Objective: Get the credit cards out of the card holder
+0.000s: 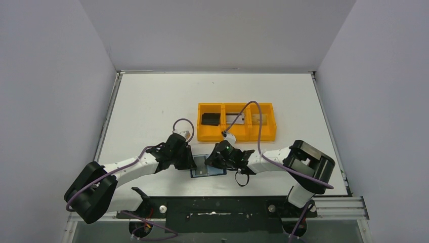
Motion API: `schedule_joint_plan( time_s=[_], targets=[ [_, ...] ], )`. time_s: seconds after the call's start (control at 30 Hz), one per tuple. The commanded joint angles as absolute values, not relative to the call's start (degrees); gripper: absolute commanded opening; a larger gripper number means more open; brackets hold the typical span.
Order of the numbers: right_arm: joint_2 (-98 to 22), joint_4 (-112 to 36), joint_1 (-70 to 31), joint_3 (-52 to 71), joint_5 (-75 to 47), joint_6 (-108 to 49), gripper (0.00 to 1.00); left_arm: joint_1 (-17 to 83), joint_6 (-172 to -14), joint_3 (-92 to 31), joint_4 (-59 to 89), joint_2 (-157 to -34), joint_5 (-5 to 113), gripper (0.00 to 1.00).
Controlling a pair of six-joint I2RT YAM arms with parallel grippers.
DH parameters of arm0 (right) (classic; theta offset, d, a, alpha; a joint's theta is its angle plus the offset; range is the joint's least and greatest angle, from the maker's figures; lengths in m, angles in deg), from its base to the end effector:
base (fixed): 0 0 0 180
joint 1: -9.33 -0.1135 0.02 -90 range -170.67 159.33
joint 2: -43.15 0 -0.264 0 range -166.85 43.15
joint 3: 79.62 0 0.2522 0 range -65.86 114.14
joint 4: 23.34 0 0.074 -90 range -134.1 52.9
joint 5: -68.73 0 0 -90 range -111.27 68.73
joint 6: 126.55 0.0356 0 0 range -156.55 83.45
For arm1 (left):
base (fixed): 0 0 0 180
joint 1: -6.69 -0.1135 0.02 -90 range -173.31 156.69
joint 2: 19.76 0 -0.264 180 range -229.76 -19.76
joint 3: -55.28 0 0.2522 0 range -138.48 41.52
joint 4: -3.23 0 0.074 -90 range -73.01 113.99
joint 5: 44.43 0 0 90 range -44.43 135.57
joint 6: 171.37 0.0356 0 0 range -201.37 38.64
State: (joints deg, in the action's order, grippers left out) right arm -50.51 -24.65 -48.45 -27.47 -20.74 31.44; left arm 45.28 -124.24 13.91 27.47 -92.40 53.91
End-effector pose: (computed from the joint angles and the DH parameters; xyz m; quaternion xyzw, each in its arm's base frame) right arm 0.1629 0.2591 0.1353 0.0797 0.9130 0.3581 0.1786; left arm 0.1677 -0.1404 0.1445 -0.0140 0.9527 -0.2456 0.1787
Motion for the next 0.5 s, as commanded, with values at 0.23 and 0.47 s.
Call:
schedule_joint_plan(
  time_s=[0.23, 0.47],
  targets=[
    [-45.4, -16.82, -48.94, -31.34, -20.2, 33.51, 0.0, 45.91, -124.78, 15.67, 29.64, -92.8, 49.98, 0.1],
    [-44.29, -18.86, -49.04, -32.02, -21.76, 34.14, 0.0, 45.86, -124.7, 15.24, 29.76, -92.56, 49.98, 0.06]
  ],
)
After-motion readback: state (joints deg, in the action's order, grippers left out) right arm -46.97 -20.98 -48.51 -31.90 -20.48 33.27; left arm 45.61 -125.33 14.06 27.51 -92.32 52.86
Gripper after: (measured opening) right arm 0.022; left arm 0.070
